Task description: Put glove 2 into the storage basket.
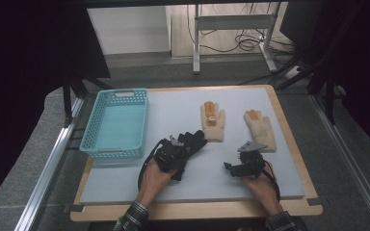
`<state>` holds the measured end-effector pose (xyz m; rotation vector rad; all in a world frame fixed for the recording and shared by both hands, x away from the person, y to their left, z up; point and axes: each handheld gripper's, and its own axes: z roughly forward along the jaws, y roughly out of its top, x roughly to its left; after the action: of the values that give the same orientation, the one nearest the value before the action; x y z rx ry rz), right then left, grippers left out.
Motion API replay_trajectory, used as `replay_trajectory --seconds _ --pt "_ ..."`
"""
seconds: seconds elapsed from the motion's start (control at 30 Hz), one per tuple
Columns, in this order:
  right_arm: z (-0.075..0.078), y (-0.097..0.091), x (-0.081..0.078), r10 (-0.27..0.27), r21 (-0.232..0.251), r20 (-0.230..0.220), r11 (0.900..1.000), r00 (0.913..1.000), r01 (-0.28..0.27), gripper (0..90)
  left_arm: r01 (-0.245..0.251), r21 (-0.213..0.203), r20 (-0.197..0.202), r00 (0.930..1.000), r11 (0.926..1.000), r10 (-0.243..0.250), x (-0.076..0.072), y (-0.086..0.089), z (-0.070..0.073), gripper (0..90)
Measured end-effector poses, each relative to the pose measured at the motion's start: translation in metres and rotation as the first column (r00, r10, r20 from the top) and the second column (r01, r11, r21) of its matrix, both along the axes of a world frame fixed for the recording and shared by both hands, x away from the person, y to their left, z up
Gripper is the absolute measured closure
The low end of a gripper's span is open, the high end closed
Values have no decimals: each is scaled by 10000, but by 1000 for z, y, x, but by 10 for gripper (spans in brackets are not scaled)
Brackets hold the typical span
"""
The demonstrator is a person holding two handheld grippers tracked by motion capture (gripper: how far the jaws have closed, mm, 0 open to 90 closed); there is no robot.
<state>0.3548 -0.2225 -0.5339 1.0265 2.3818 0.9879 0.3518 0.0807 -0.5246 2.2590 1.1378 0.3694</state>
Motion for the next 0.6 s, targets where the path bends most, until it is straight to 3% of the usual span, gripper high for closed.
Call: replay_trajectory --seconds 0.17,0.37,0.6 --pt "0 0 0 0 -1 -2 10000 10000 0 142 77 -219 -29 10000 9997 -77 2 6 3 600" --pt "0 0 0 1 2 -4 10000 10000 -1 142 48 -191 134 9999 9998 -46 10 9 13 613" --pt "0 0 0 10 1 -3 10000 10000 -10 142 -119 -351 493 9987 9993 136 18 14 38 610"
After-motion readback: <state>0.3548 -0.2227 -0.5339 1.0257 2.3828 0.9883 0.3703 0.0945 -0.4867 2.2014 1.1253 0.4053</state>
